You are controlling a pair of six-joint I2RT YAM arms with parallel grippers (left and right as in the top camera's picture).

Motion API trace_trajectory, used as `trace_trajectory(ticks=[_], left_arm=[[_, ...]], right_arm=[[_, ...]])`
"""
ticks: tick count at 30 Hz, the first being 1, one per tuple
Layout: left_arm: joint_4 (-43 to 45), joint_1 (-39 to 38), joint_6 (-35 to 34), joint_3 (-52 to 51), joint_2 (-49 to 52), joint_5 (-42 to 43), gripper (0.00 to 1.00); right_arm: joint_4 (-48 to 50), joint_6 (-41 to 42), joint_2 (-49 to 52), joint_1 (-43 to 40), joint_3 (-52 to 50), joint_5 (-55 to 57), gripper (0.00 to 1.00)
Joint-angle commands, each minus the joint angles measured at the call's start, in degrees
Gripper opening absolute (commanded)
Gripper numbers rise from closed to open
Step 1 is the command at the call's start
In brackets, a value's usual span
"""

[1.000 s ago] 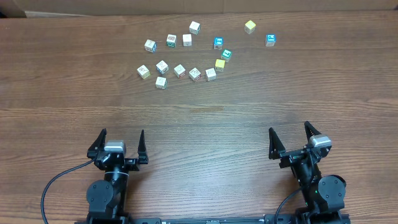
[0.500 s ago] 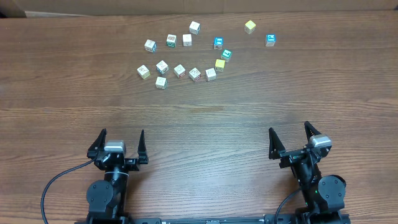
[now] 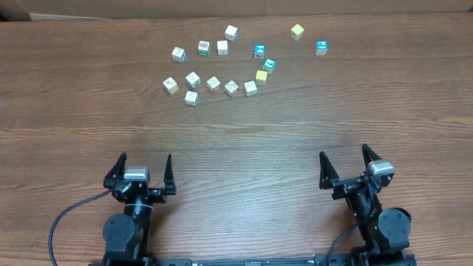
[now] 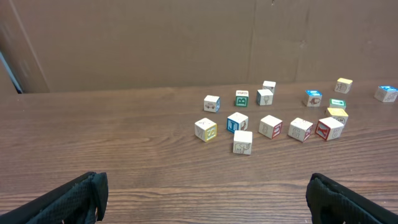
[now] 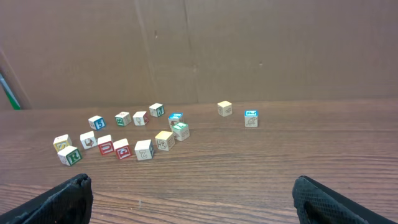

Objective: Form a circle

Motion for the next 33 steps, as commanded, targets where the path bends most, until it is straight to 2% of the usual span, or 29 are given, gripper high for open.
trace_trajectory(ticks=[1,8,13,16,19,24,28,33], left_arm=[[0.0,0.4,1.3,-0.2,-0.5,0.4,0.99],[2.4,0.4,0.6,0.0,-0.5,1.8,0.99],[5.7,0.4,0.6,4.6,-0.5,12.8,0.99],[5.0,0.4,0.6,11.0,-0.5,15.7,1.00],[1.6,0.4,0.6,19.7,0.8,15.6,1.00],[-6.2,0.4,0.7,36.9,9.5,15.3,1.00],[-14.3,0.4,1.1,51.8,21.0,15.5,1.00],[-30.6,0.4,1.1,75.6,40.4,18.5,1.00]], right_arm=[[0.2,-0.2,-0.5,-0.1,-0.6,-0.1,1.00],[0.2,-0.2,-0.5,-0.1,-0.6,-0.1,1.00],[0.2,-0.2,-0.5,-0.1,-0.6,-0.1,1.00],[0.2,-0.2,-0.5,-0.1,-0.6,-0.1,1.00],[0.2,-0.2,-0.5,-0.1,-0.6,-0.1,1.00],[0.2,-0.2,-0.5,-0.1,-0.6,-0.1,1.00],[0.2,-0.2,-0.5,-0.1,-0.6,-0.1,1.00],[0.2,-0.2,-0.5,-0.1,-0.6,-0.1,1.00]])
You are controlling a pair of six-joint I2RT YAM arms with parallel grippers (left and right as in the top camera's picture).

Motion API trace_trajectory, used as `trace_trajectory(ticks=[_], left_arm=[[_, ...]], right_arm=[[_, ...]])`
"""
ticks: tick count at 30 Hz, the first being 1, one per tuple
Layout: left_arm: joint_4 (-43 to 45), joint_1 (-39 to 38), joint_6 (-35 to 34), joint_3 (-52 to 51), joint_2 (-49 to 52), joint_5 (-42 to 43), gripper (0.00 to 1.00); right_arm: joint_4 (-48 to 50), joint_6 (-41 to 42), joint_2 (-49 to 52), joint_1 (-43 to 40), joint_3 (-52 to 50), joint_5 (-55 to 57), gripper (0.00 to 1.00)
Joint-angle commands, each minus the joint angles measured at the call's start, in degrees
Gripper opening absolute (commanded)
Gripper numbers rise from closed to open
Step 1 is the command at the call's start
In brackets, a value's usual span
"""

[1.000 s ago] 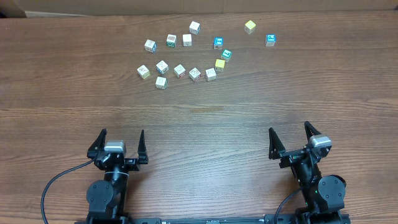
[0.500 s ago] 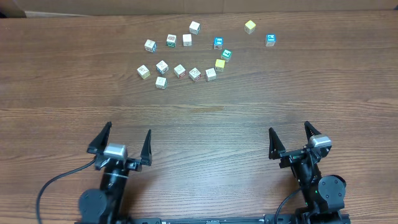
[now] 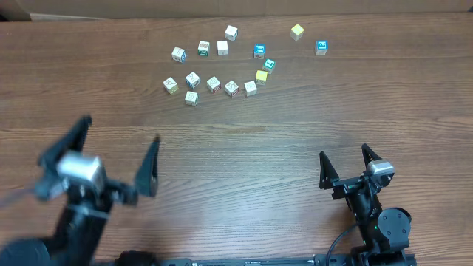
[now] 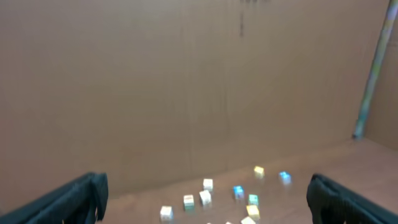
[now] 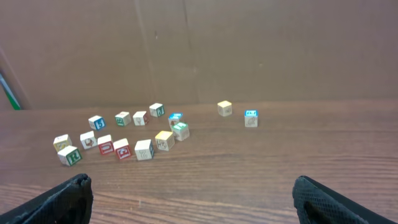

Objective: Form a circle
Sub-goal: 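Reach the left gripper forward over the block cluster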

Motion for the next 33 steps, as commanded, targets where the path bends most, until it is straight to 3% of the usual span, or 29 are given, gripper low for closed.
trace_trajectory(ticks=[1,13,16,24,25,26,27,29,33], left_arm=[[-9.0,0.4,1.1,16.2,13.8,3.7,1.00],[-49.6,0.4,5.8,68.1,58.9,4.4,1.00],[-56.2,0.4,5.7,71.8,67.0,4.4,1.00],[-63.2,0.3,3.2,71.8,82.1,4.6,1.00],[-63.9,0.3,3.2,71.8,83.5,4.6,0.94],[-64.4,0.3,3.2,71.8,84.7,4.6,0.80],[-65.1,0.3,3.2,71.8,86.0,4.6,0.59],[-66.1,0.4,3.1,71.8,87.4,4.4,0.04],[-66.7,0.4,3.1,71.7,88.3,4.4,0.04]], right_arm=[[0.2,-0.2,-0.5,-0.1,-0.6,-0.1,1.00],[0.2,-0.2,-0.5,-0.1,-0.6,-0.1,1.00],[0.2,-0.2,-0.5,-0.1,-0.6,-0.1,1.00],[0.2,-0.2,-0.5,-0.1,-0.6,-0.1,1.00],[0.2,-0.2,-0.5,-0.1,-0.6,-0.1,1.00],[0.2,-0.2,-0.5,-0.1,-0.6,-0.1,1.00],[0.2,-0.2,-0.5,-0.1,-0.6,-0.1,1.00],[0.2,-0.2,-0.5,-0.1,-0.6,-0.1,1.00],[0.2,-0.2,-0.5,-0.1,-0.6,-0.1,1.00]])
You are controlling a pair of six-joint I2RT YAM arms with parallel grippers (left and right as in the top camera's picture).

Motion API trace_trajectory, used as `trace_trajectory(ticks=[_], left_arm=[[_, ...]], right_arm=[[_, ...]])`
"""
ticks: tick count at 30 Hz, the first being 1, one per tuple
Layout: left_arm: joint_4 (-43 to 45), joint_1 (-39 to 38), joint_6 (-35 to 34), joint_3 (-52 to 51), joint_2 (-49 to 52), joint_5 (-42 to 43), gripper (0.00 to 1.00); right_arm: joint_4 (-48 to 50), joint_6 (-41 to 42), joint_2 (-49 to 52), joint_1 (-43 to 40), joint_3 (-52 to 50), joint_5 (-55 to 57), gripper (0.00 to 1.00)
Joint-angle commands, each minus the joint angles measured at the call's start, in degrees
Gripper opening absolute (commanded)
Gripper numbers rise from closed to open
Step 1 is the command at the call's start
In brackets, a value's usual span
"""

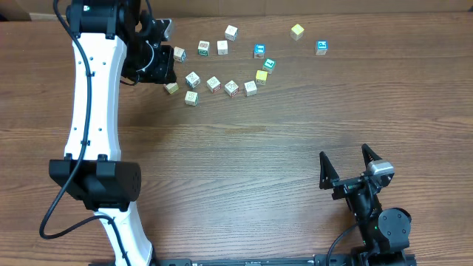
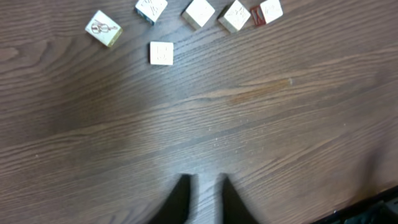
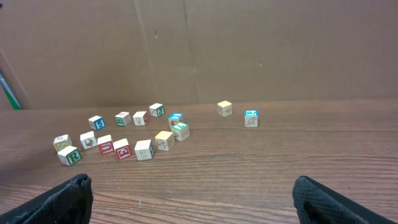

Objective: Form a circle
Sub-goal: 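Reach the left gripper forward over the block cluster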

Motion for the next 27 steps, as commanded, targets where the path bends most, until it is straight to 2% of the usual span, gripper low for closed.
trace_trajectory(ticks=[1,2,5,6,7,8,11,17,22,27], left_arm=[[-0.3,0.4,-0.4,1.1,0.5,0.8,0.04],[-0.2,0.4,-0.4,1.0,0.5,0.8,0.05],[0.5,0.4,-0.4,0.9,0.7,0.8,0.30],[0.8,0.3,-0.4,0.7,0.7,0.8,0.41],[1.3,0.3,-0.4,0.5,0.7,0.8,0.82],[2.0,0.2,-0.5,0.0,0.7,0.7,1.00],[3.3,0.2,-2.7,-1.8,0.7,-0.3,0.99],[9.4,-0.3,-9.6,-8.5,0.7,-8.5,1.00],[17.0,-1.7,-13.4,-16.7,0.7,-8.4,1.00],[24.8,-4.2,-13.4,-23.7,0.7,-8.2,1.00]], right_arm=[[0.2,-0.2,-0.5,-0.1,-0.6,-0.1,1.00],[0.2,-0.2,-0.5,-0.1,-0.6,-0.1,1.00],[0.2,-0.2,-0.5,-0.1,-0.6,-0.1,1.00],[0.2,-0.2,-0.5,-0.1,-0.6,-0.1,1.00],[0.2,-0.2,-0.5,-0.1,-0.6,-0.1,1.00],[0.2,-0.2,-0.5,-0.1,-0.6,-0.1,1.00],[0.2,-0.2,-0.5,-0.1,-0.6,-0.1,1.00],[0.2,-0.2,-0.5,-0.1,-0.6,-0.1,1.00],[0.2,-0.2,-0.5,-0.1,-0.6,-0.1,1.00],[0.2,-0.2,-0.5,-0.1,-0.6,-0.1,1.00]])
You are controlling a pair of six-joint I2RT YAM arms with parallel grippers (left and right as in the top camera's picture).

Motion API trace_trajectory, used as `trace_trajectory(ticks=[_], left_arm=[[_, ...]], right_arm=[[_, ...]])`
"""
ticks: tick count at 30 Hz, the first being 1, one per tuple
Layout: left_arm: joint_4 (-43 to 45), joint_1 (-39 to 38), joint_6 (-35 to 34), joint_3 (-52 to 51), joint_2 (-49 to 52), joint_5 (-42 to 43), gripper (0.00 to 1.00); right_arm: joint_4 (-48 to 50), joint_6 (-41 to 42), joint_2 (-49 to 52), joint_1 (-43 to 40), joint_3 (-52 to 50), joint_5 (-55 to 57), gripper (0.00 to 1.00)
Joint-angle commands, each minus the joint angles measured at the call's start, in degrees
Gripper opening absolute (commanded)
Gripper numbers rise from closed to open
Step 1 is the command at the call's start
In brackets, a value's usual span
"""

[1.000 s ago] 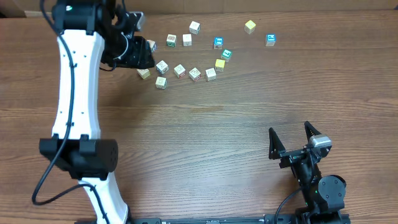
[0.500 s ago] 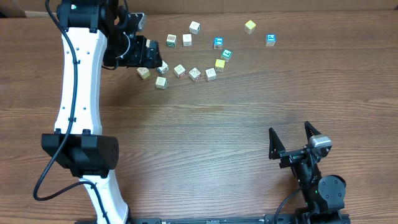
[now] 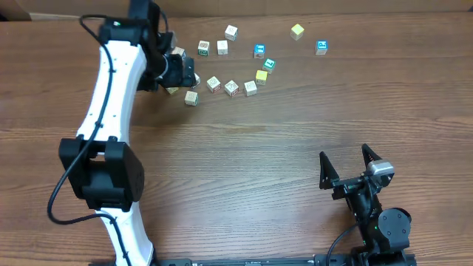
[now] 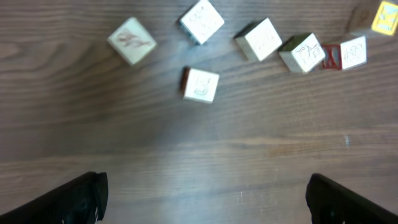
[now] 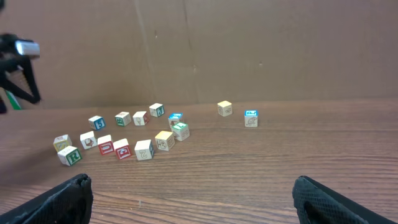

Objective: Form a circle
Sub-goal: 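Reach the left gripper forward over the block cluster, then lower the left gripper and grasp the cream '5' butterfly block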

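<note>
Several small lettered wooden blocks [image 3: 232, 88] lie scattered at the far side of the table; two outliers, a yellow block [image 3: 297, 31] and a blue block [image 3: 321, 47], sit to the right. My left gripper [image 3: 176, 74] hovers over the left end of the cluster, hiding a block or two. In the left wrist view the left gripper [image 4: 202, 196] is open and empty, looking down on a cream block [image 4: 200, 84] and a row of others [image 4: 261, 39]. My right gripper [image 3: 346, 166] rests open and empty near the front edge, far from the blocks [image 5: 143, 149].
The brown wooden table [image 3: 295, 140] stretches bare between the blocks and the right arm's base. A cardboard wall [image 5: 249, 50] stands behind the table. The left arm's white links [image 3: 103, 96] reach across the table's left side.
The left gripper's fingers stood close together; now they are wide open. The gripper has shifted a little right, over the cluster's left blocks. The blocks and right arm have not moved.
Both grippers first rested open at the front edge. Then the left arm was raised off its rest, blurred. Then it hung over the left end of the blocks with fingers nearly together, and now it is open there. No block has changed place.
</note>
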Motion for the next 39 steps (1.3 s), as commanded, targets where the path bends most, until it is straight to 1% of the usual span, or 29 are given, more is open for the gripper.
trace_trajectory(ticks=[1,6,9,13,16,17,18,19,20,21,23,26,30,33,36,39], left_arm=[[3.6,-2.5,-1.9,-4.0,0.5,-0.6,0.99],[9.9,-3.5,-1.7,-7.8,0.7,-0.6,1.00],[12.0,-3.5,-1.7,-9.3,1.4,-1.0,0.99],[12.9,-3.5,-1.8,-11.0,2.1,-5.8,1.00],[13.3,-3.5,-1.8,-11.2,2.7,-6.6,1.00],[13.5,-3.5,-1.8,-11.2,2.9,-6.2,0.97],[13.7,-3.5,-1.8,-11.2,3.2,-5.9,0.85],[13.9,-3.6,-1.9,-11.2,3.4,-5.7,0.77],[14.1,-3.7,-1.9,-11.2,3.8,-5.7,0.71],[14.3,-3.8,-1.9,-11.2,4.2,-5.7,0.69],[14.7,-3.9,-1.9,-11.2,5.3,-5.7,0.69],[15.4,-3.9,-1.9,-11.2,7.2,-5.9,0.73],[18.2,-3.9,-1.9,-11.3,9.0,-6.0,0.73],[20.0,-3.9,-1.9,-11.2,10.0,-6.0,0.69],[20.6,-3.9,-1.9,-11.2,10.9,-6.0,0.62],[20.7,-4.0,-1.9,-11.3,12.2,-6.0,0.59]], right_arm=[[0.2,-0.2,-0.5,-0.1,-0.6,-0.1,1.00],[0.2,-0.2,-0.5,-0.1,-0.6,-0.1,1.00],[0.2,-0.2,-0.5,-0.1,-0.6,-0.1,1.00],[0.2,-0.2,-0.5,-0.1,-0.6,-0.1,1.00],[0.2,-0.2,-0.5,-0.1,-0.6,-0.1,1.00],[0.2,-0.2,-0.5,-0.1,-0.6,-0.1,1.00],[0.2,-0.2,-0.5,-0.1,-0.6,-0.1,1.00],[0.2,-0.2,-0.5,-0.1,-0.6,-0.1,1.00],[0.2,-0.2,-0.5,-0.1,-0.6,-0.1,1.00],[0.2,-0.2,-0.5,-0.1,-0.6,-0.1,1.00],[0.2,-0.2,-0.5,-0.1,-0.6,-0.1,1.00],[0.2,-0.2,-0.5,-0.1,-0.6,-0.1,1.00],[0.2,-0.2,-0.5,-0.1,-0.6,-0.1,1.00],[0.2,-0.2,-0.5,-0.1,-0.6,-0.1,1.00],[0.2,-0.2,-0.5,-0.1,-0.6,-0.1,1.00],[0.2,-0.2,-0.5,-0.1,-0.6,-0.1,1.00]])
